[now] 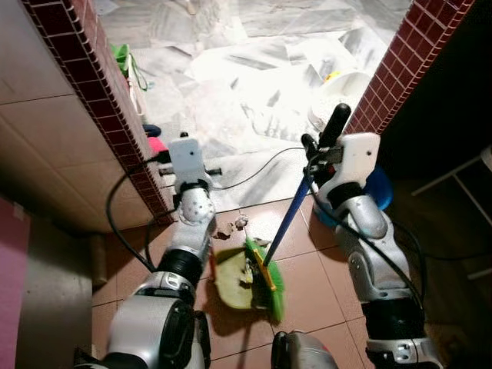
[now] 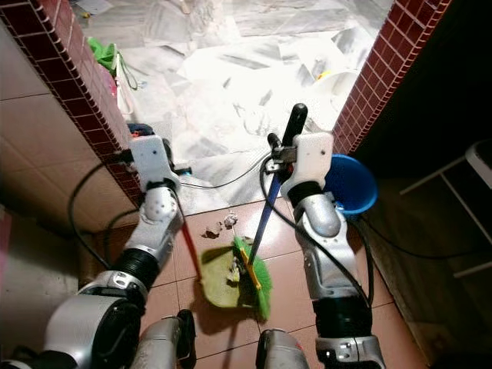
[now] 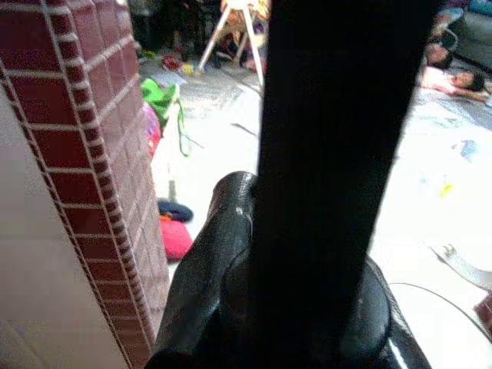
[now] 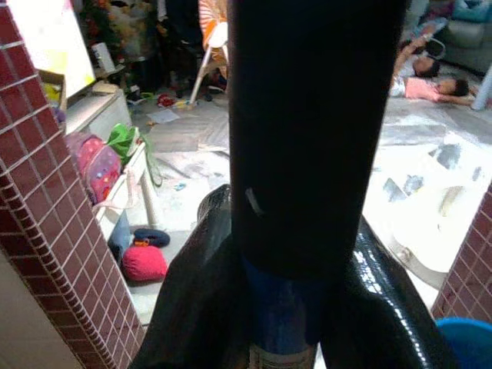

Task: Sweep floor

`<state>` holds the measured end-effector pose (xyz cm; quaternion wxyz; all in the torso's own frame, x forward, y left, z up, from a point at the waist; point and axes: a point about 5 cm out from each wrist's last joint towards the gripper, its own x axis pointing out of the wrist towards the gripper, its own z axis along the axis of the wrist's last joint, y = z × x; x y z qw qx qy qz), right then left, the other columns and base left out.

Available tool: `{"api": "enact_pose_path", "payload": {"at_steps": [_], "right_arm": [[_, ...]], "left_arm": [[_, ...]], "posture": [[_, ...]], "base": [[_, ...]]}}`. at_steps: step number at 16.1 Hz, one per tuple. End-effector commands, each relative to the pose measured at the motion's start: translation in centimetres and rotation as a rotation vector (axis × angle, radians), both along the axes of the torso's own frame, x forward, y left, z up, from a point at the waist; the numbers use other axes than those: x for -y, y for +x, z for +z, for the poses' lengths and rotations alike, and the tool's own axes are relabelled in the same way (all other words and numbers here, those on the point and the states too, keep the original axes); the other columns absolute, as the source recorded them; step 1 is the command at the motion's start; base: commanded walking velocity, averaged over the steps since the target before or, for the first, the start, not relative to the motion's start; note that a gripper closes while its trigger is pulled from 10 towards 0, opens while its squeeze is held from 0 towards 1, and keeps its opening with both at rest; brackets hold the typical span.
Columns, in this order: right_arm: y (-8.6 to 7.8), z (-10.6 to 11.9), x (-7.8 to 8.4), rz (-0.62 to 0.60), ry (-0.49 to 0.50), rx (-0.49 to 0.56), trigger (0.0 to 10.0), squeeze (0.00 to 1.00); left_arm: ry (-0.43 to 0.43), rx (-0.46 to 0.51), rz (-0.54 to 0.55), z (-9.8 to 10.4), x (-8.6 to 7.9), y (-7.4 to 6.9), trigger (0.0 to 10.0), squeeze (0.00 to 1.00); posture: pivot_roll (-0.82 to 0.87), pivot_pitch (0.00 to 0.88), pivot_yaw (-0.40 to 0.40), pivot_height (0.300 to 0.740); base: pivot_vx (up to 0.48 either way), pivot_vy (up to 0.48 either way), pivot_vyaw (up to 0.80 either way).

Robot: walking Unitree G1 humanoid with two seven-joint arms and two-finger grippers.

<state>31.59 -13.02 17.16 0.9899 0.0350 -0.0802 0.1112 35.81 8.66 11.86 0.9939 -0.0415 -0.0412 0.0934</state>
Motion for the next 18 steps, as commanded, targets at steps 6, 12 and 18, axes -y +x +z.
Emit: {"api": "enact_pose_path", "payload": {"at_steps": [6, 12, 18], "right_arm": [[1.5, 1.1, 1.6, 0.041, 0.122, -0.066, 10.0, 0.0], [2.6, 3.1, 4.4, -0.094, -0.156, 0.099, 10.0, 0.0], [2.5, 2.9, 4.1, -0.073, -0.21, 0.171, 10.0, 0.0]], "left_arm": [[-0.015, -0.07, 0.012, -1.7, -0.8, -0.4, 10.0, 0.0], [-0.017, 0.026, 0.029, 0.1, -3.6, 0.3, 10.0, 0.0], [-0.11, 0.097, 0.051, 2.5, -5.5, 0.7, 10.0, 0.0]], "posture": [[-0.14, 0.147, -0.019, 0.74], [-0.13, 0.111, -0.027, 0.74], [-0.11, 0.081, -0.036, 0.74]], "base": [[0.0, 0.0, 0.0], [0.0, 0.0, 0.0], [0.0, 0.0, 0.0]]}}
